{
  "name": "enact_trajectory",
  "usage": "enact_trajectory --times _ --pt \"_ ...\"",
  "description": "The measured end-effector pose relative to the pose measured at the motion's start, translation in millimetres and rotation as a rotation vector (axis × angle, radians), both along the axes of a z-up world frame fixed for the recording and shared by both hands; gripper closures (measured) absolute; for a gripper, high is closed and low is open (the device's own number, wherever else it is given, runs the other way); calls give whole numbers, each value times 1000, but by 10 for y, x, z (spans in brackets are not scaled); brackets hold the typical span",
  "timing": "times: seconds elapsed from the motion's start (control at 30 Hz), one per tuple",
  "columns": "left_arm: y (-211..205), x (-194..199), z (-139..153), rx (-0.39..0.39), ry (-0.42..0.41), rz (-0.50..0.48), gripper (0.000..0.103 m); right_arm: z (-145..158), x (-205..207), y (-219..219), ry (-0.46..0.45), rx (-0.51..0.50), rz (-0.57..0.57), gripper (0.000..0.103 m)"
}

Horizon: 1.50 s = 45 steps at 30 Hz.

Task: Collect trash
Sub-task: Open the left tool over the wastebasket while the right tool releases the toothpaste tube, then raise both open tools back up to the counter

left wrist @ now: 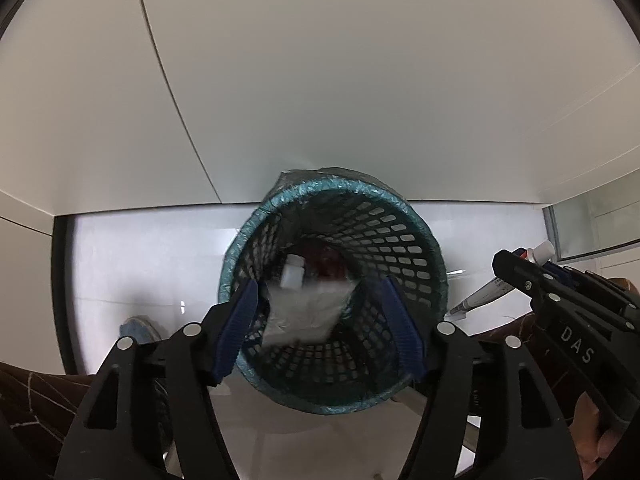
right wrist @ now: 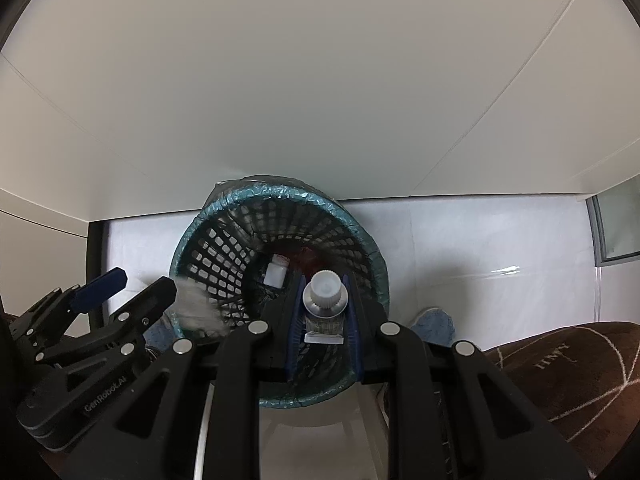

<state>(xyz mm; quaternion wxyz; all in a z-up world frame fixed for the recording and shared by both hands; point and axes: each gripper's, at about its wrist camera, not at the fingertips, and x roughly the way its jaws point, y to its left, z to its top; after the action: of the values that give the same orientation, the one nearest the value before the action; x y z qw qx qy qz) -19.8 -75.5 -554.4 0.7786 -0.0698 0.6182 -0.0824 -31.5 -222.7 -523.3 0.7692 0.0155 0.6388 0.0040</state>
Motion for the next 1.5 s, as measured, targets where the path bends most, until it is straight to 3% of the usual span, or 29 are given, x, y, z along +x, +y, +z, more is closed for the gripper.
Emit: enact_trajectory --times 0.3,0.43,0.5,0.57,0.9,1.07,1.27,1.5 --pt "96 8 24 30 -4 44 12 -61 12 38 11 49 21 84" --pt "152 21 21 60 -10 70 7 -71 19 86 7 71 35 84" --pt "186 28 14 69 -6 82 7 -37 15 100 -10 75 39 82" --pt "216 41 3 73 3 91 7 -4 14 81 -18 84 33 68" --pt "291 35 16 89 7 106 7 102 40 13 -51 87 -2 47" --pt "329 -20 136 103 -20 95 6 189 35 -1 -83 69 -4 28" --pt "376 -107 375 125 -64 85 6 379 -36 24 -136 41 17 21" --pt "396 -259 843 128 -134 61 6 829 -130 -33 -214 33 20 17"
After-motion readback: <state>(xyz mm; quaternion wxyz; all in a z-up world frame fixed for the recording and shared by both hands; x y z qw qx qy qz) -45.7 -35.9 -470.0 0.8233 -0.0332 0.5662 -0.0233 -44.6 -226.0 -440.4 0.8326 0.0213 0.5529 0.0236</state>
